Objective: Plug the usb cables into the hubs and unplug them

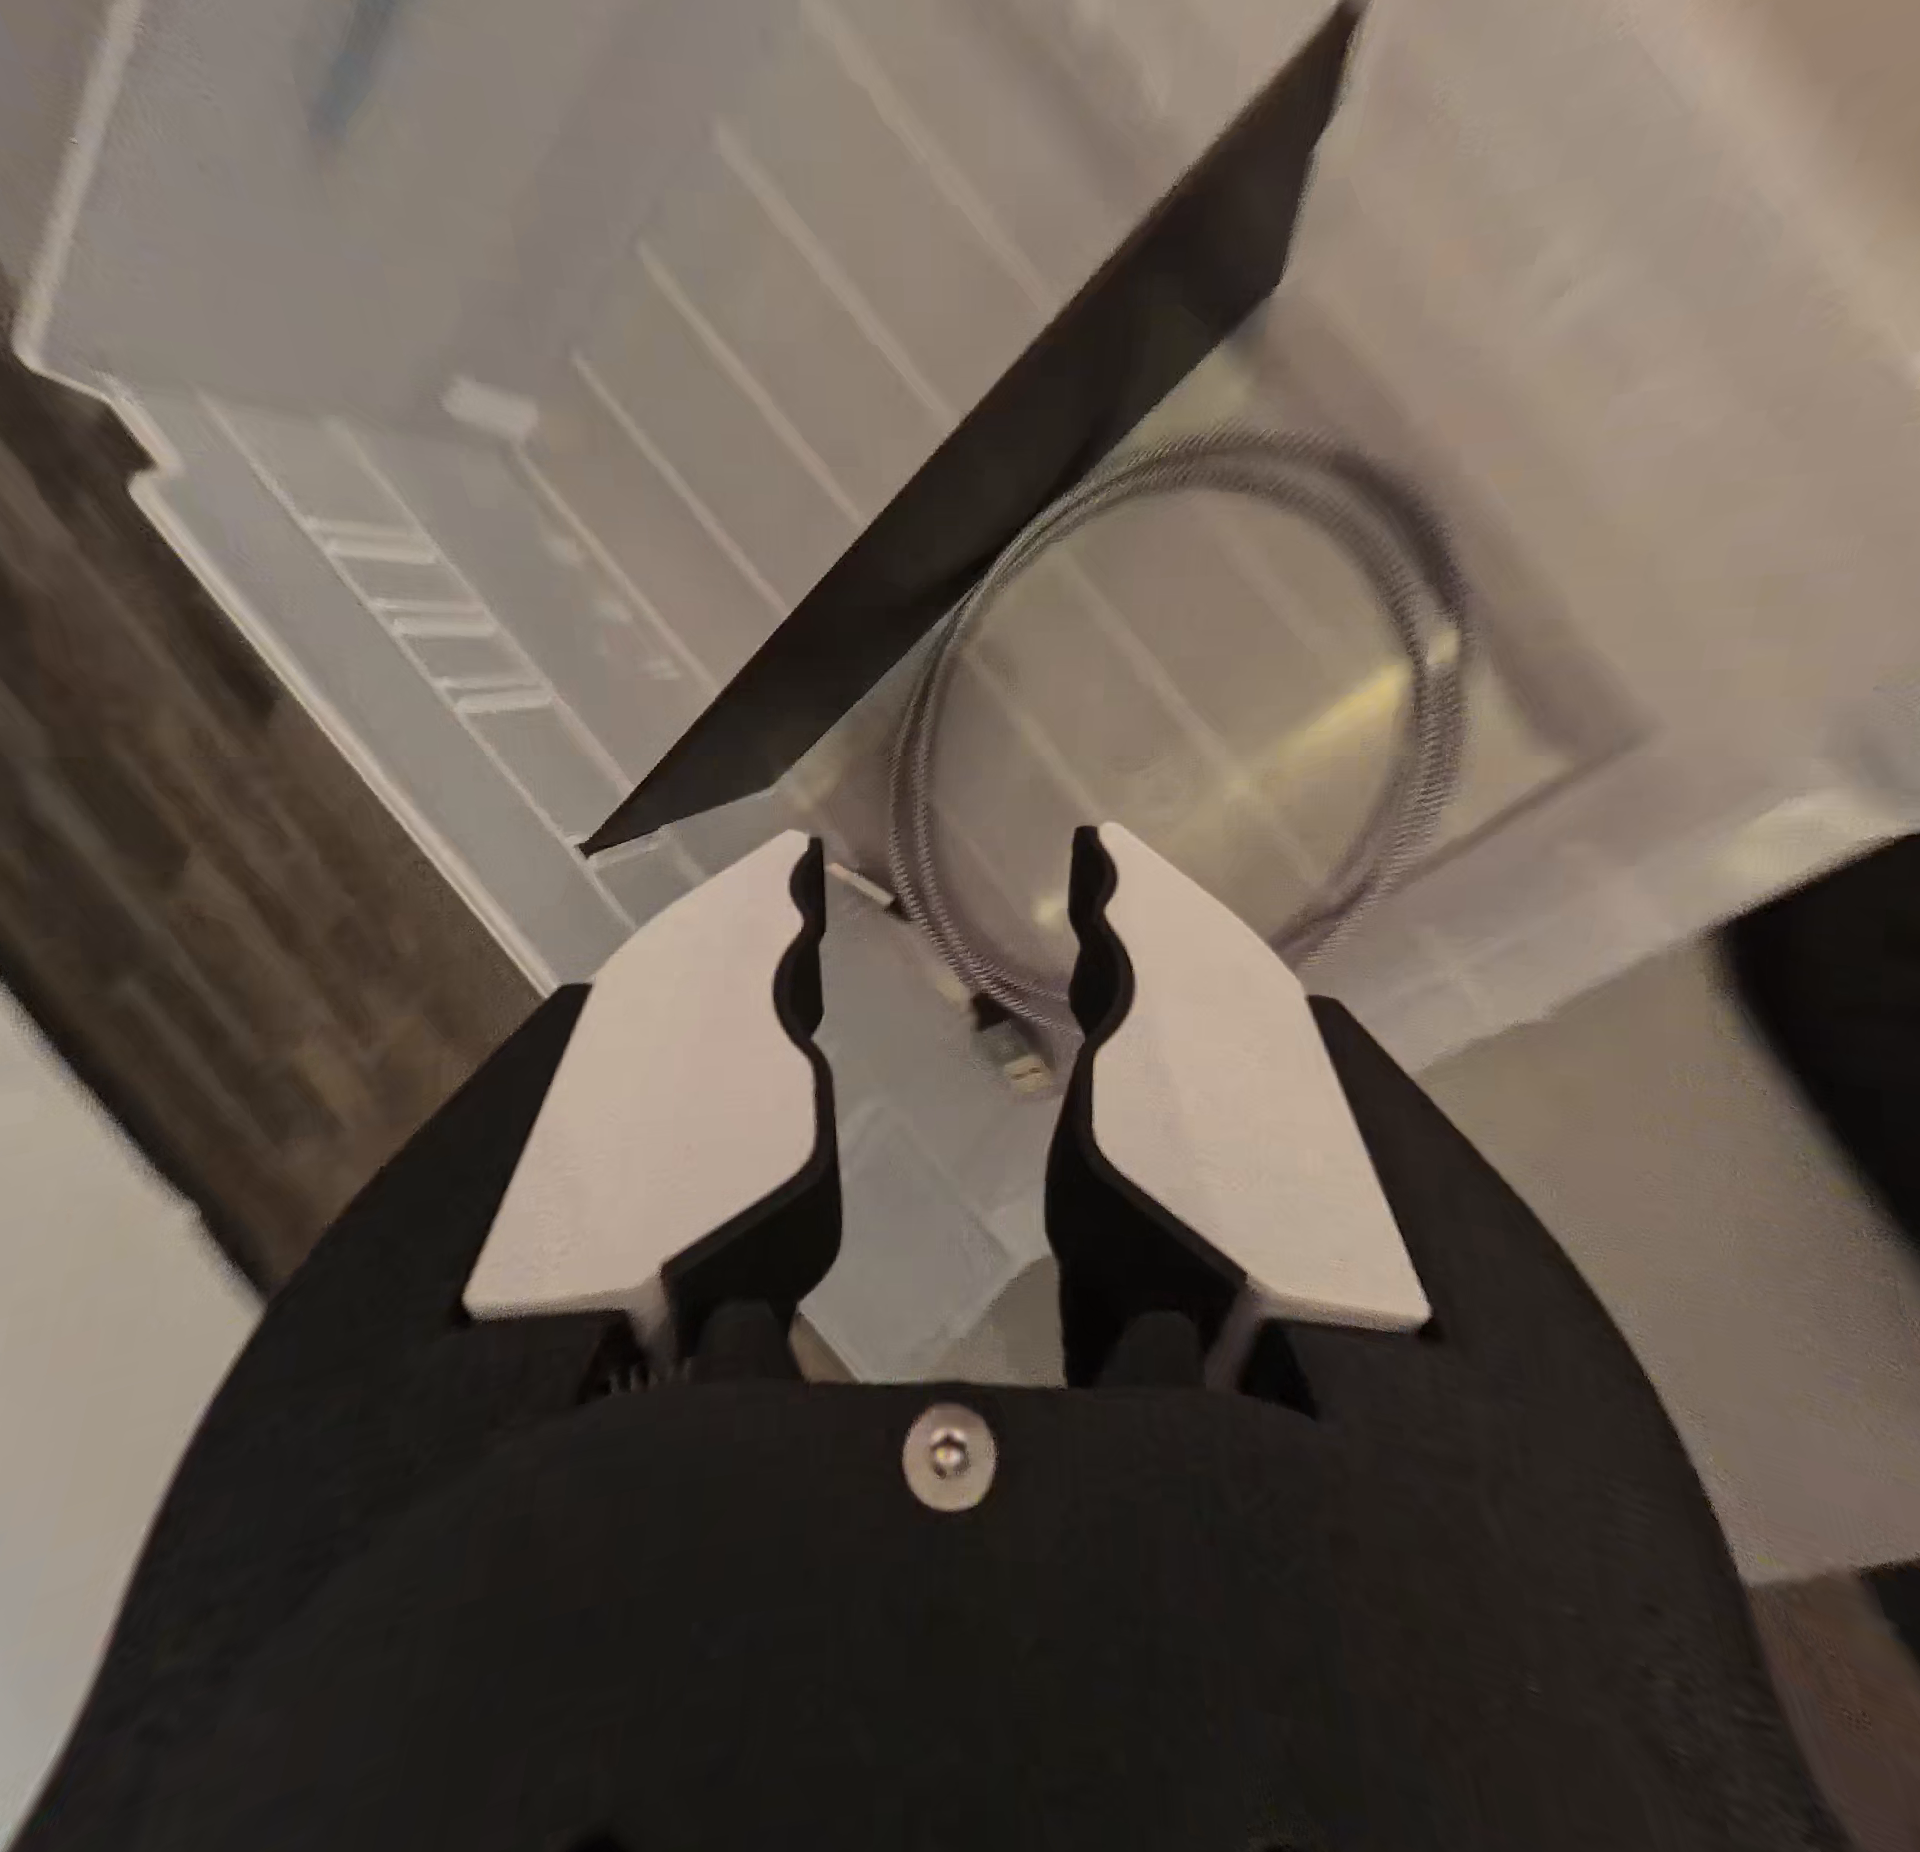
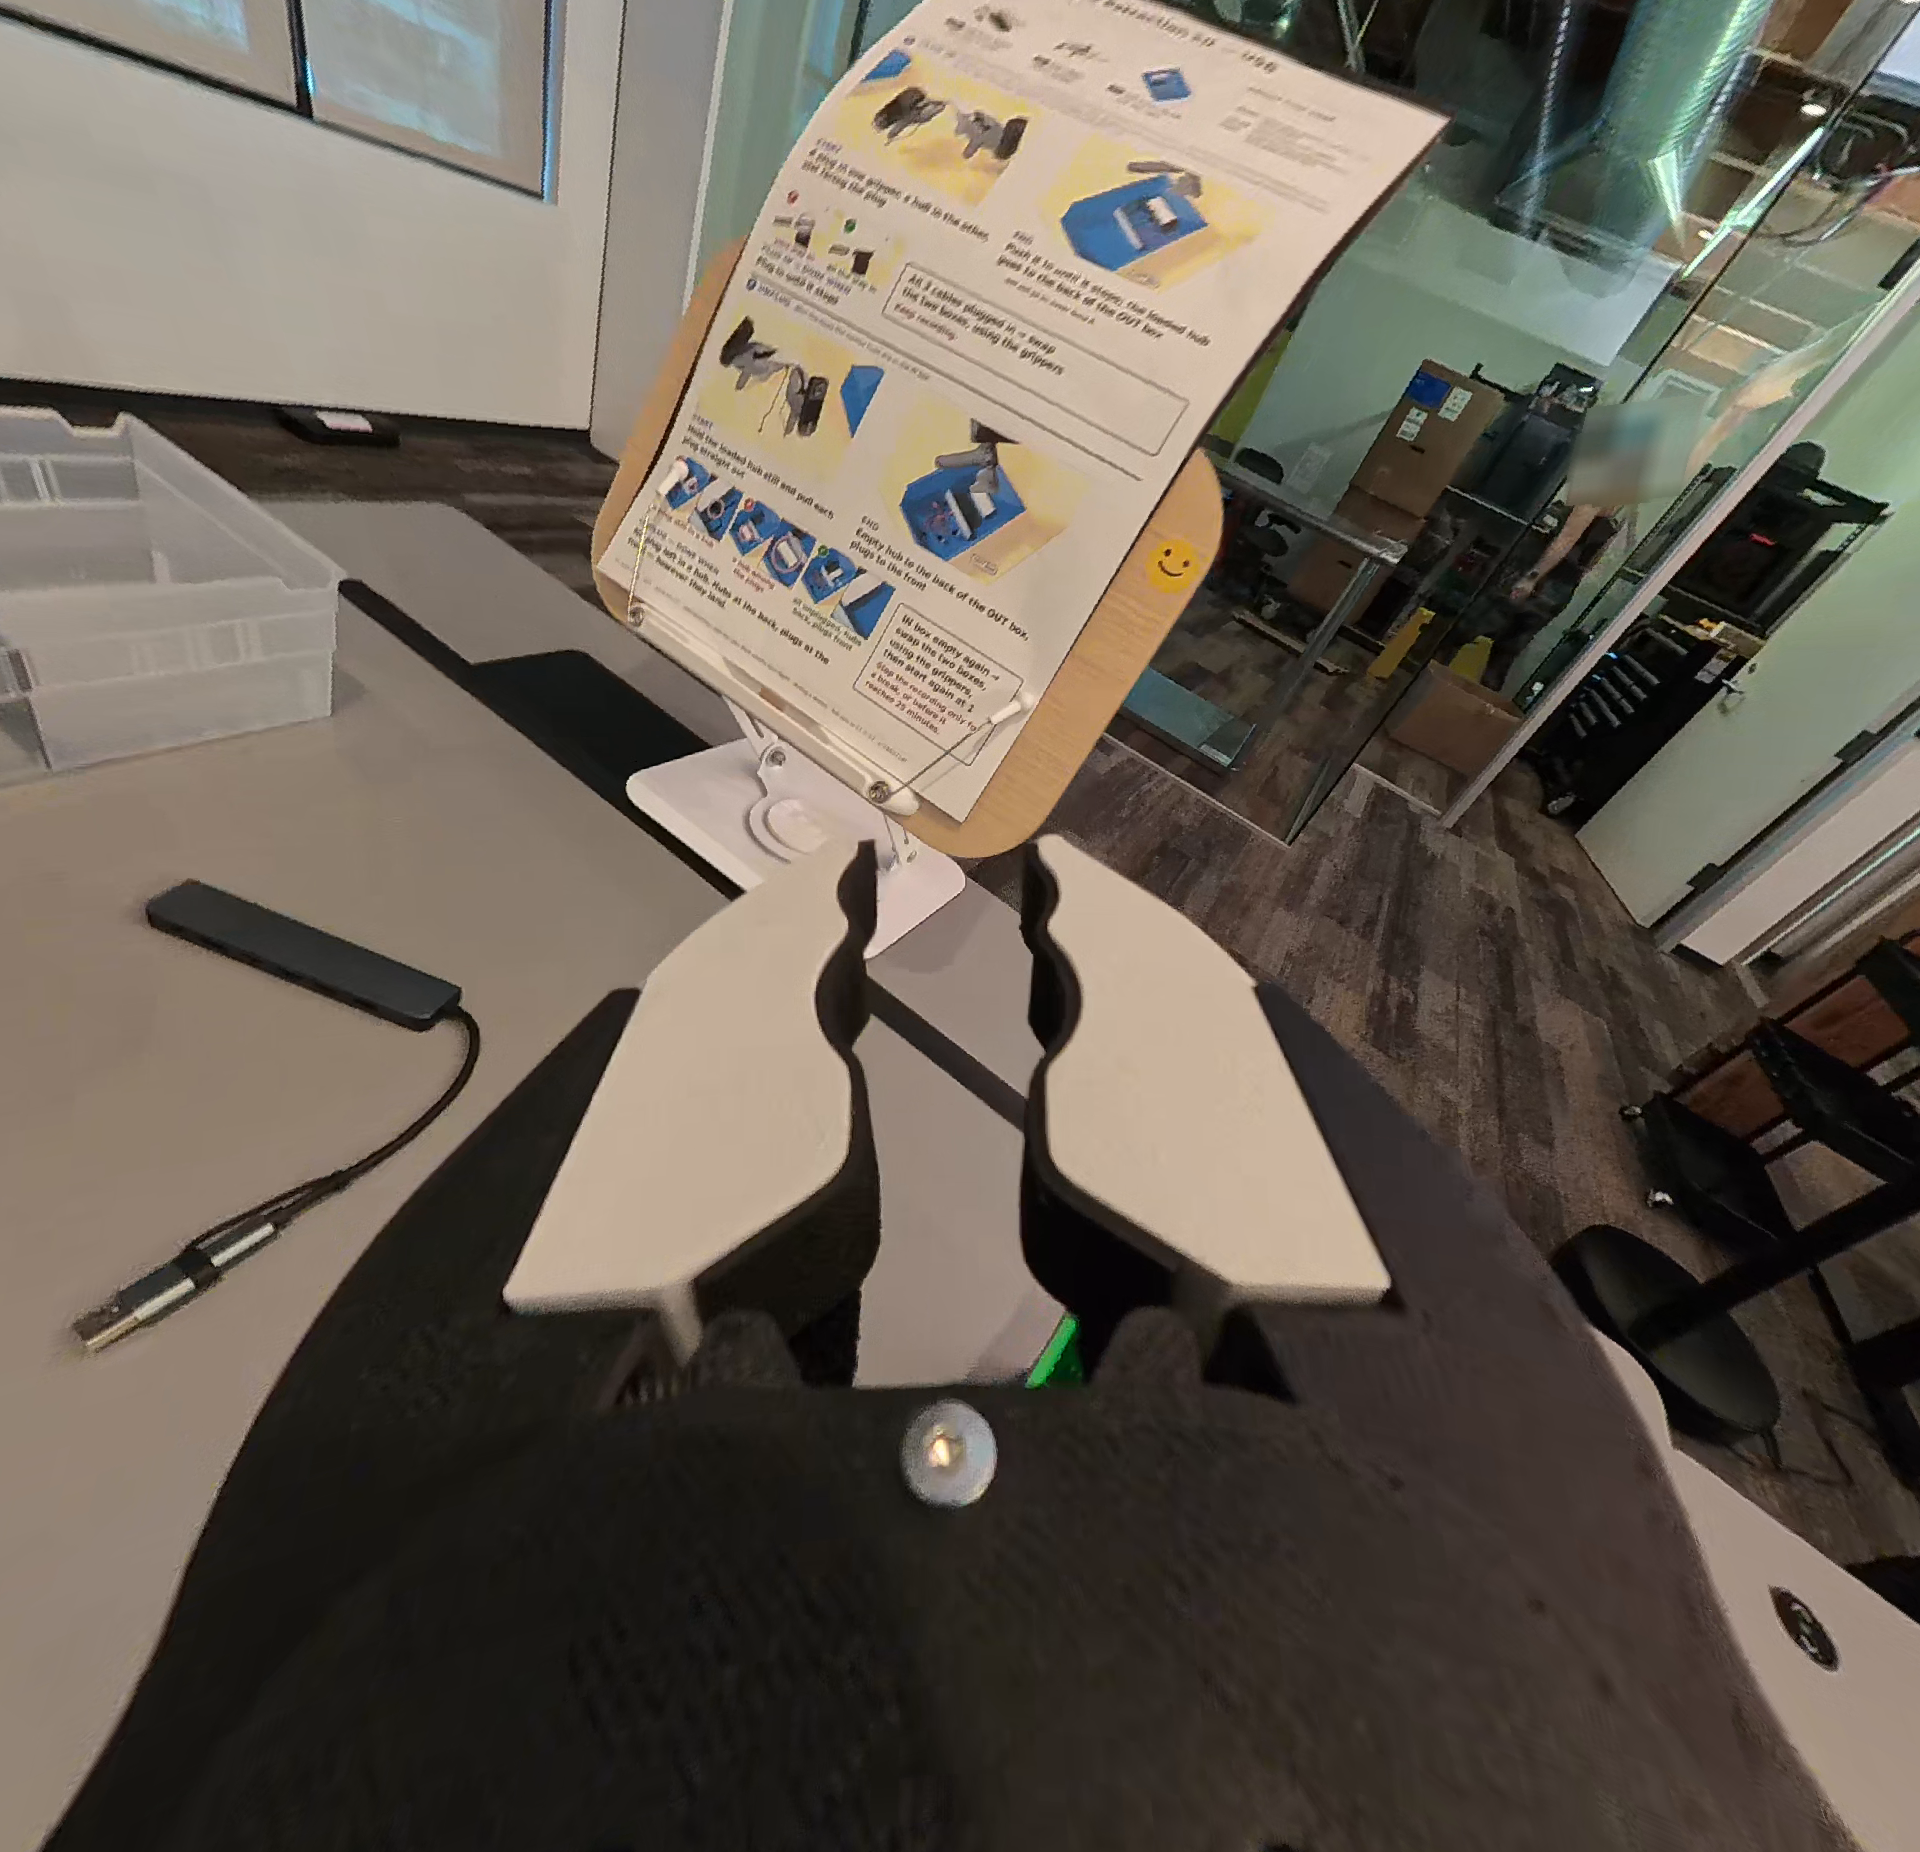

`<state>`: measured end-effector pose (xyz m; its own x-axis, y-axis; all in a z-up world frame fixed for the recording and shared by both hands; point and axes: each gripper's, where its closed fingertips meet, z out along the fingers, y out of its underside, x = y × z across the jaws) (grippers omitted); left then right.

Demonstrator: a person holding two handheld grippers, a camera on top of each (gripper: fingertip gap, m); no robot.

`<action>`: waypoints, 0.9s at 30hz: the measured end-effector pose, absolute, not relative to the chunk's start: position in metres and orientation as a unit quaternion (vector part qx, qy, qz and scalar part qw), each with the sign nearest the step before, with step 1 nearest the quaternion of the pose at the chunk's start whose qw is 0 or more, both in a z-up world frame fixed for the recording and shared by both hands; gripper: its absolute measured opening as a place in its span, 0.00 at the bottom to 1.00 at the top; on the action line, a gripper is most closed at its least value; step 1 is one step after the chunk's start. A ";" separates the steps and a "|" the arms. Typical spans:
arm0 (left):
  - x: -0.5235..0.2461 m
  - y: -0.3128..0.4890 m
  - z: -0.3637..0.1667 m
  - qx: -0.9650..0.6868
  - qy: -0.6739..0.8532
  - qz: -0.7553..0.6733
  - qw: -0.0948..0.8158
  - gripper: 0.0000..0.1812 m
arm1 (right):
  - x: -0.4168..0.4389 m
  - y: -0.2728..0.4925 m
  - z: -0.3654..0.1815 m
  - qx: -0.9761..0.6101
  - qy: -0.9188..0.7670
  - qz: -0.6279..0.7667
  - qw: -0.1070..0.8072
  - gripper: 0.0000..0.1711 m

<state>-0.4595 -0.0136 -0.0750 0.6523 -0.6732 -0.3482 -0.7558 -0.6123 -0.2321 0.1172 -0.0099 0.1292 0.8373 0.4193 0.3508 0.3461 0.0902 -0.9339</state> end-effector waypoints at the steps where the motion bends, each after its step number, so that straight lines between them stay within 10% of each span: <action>1: -0.468 -0.011 -0.085 -0.885 0.414 0.138 0.163 0.24 | 0.114 -0.009 0.127 -0.676 -0.290 0.021 0.677 0.16; 27: -0.497 0.001 -0.151 -0.818 0.548 0.169 -0.037 0.04 | 0.105 0.000 0.104 -0.698 -0.328 -0.004 0.636 0.16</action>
